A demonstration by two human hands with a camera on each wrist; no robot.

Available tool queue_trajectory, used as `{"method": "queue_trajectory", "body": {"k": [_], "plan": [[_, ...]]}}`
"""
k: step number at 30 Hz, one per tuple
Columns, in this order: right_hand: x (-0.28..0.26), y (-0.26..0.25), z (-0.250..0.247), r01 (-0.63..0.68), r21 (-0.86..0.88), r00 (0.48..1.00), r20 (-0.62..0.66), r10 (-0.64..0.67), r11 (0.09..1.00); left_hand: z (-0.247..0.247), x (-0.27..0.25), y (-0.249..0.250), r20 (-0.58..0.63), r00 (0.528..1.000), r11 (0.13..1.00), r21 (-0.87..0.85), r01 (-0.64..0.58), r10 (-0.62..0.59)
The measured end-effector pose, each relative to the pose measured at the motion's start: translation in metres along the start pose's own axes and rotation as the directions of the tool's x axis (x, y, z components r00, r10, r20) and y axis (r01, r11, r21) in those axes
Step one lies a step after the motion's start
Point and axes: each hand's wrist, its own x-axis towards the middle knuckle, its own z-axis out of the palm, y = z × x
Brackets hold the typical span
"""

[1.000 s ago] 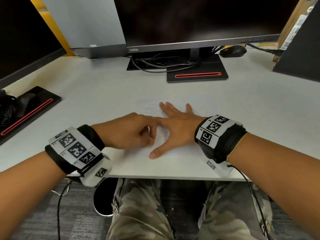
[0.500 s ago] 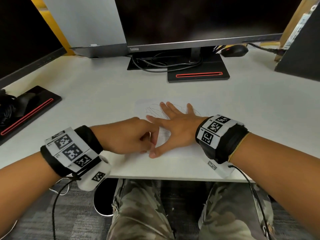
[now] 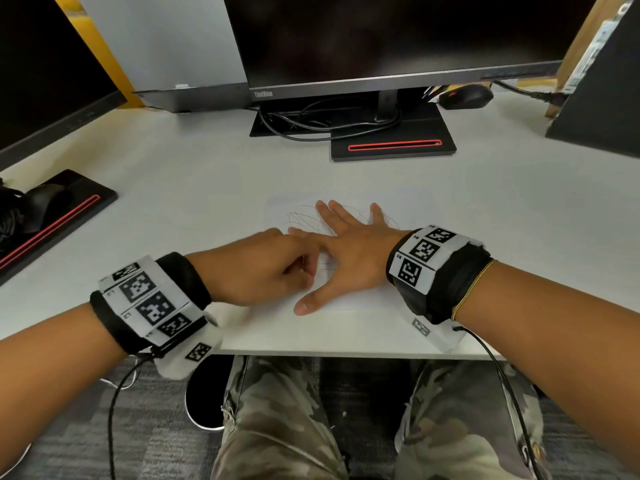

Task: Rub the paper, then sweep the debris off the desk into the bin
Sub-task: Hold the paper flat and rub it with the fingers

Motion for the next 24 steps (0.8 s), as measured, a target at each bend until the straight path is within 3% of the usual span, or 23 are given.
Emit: {"method": "queue_trajectory", "body": {"k": [2, 5, 9, 13, 17, 21, 24], "plan": [[0.000, 0.000, -0.001, 0.002, 0.004, 1.000, -0.002, -0.002, 1.000, -0.004, 0.001, -0.002, 0.011, 1.000, 1.000, 0.012, 0.010, -0.010], [-0.001, 0.000, -0.001, -0.003, 0.001, 1.000, 0.004, 0.003, 1.000, -0.010, 0.003, -0.013, -0.127, 0.989, 0.996, 0.053, 0.077, -0.070], [0.000, 0.000, 0.000, 0.000, 0.006, 1.000, -0.003, 0.000, 1.000, 0.000, -0.003, -0.003, 0.032, 0.999, 1.000, -0.021, -0.012, 0.013], [0.001, 0.000, 0.000, -0.008, -0.004, 1.000, -0.001, 0.008, 1.000, -0.010, -0.002, -0.015, -0.127, 0.990, 0.994, 0.077, 0.073, -0.063], [0.001, 0.000, -0.001, -0.008, -0.009, 1.000, -0.007, 0.008, 1.000, -0.002, -0.007, 0.001, 0.027, 0.999, 0.999, -0.031, -0.030, 0.031], [0.001, 0.000, -0.001, -0.016, -0.010, 1.000, -0.001, 0.016, 1.000, -0.016, -0.004, -0.013, -0.104, 0.993, 0.994, 0.084, 0.071, -0.063], [0.001, -0.001, -0.001, -0.015, -0.012, 1.000, -0.002, 0.015, 1.000, -0.005, -0.007, -0.004, 0.022, 1.000, 1.000, 0.001, -0.018, 0.018]]}}
